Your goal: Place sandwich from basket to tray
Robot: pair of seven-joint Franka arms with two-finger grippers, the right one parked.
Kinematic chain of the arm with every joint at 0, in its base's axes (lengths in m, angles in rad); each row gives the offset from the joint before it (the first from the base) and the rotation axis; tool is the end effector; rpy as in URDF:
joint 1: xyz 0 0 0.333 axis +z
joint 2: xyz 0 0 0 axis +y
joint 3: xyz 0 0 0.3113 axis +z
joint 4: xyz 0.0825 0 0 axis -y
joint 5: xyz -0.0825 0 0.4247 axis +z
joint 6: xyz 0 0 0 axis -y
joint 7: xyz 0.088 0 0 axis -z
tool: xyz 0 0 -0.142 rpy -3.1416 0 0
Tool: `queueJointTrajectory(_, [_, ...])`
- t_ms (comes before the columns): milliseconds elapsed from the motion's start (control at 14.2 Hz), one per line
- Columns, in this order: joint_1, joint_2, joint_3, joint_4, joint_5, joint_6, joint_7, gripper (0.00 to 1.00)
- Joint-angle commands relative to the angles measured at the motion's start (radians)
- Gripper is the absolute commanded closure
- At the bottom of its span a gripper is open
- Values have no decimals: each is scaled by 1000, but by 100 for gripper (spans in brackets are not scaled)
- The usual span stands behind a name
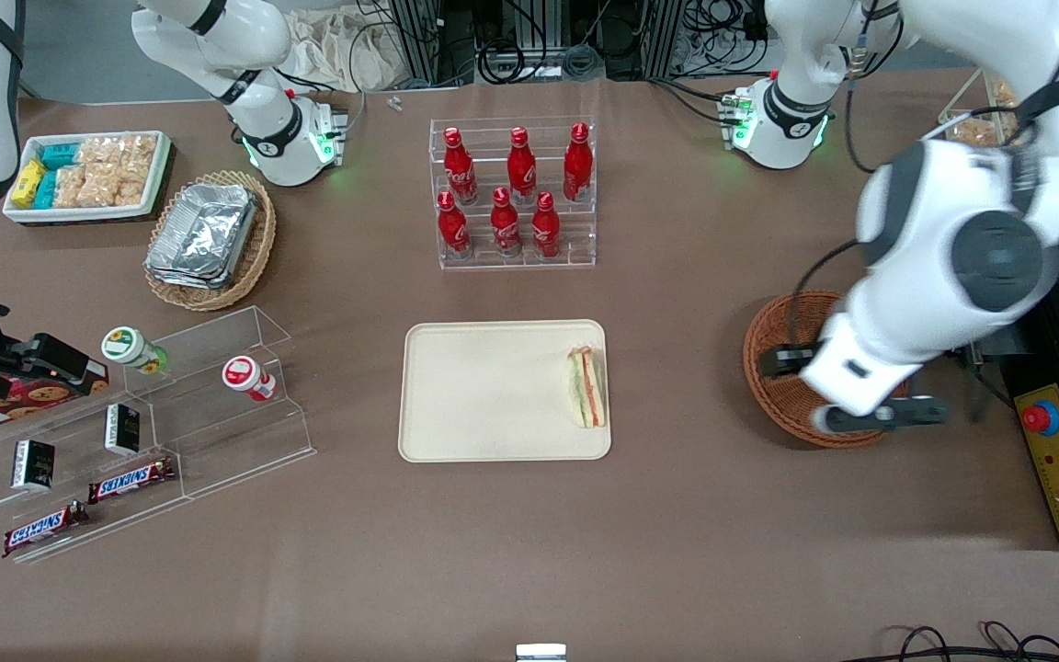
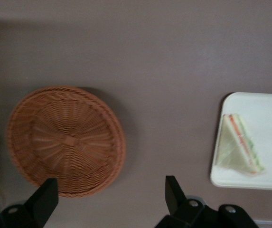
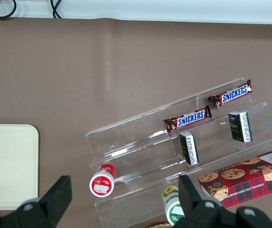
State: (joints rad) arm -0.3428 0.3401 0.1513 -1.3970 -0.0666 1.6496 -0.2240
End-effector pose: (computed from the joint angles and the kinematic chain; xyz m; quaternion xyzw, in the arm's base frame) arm 0.6721 -0.1521 0.4630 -0.9989 -0.0170 0.0425 0.0010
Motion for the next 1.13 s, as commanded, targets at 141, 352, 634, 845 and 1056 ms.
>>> queueJointTrajectory(141, [-7,-98,180,-131,-44,7,325,0])
queueJointTrajectory(352, [-5,-93,188,-131,-47,15,356,0])
queueJointTrajectory(634, [160,-90,61,-129,-47,22,345,0])
queueJointTrajectory(845, [300,-96,-130,-122,-13,26,318,0])
queueJointTrajectory(1056, [311,-90,-134,-105,-16,24,321,0])
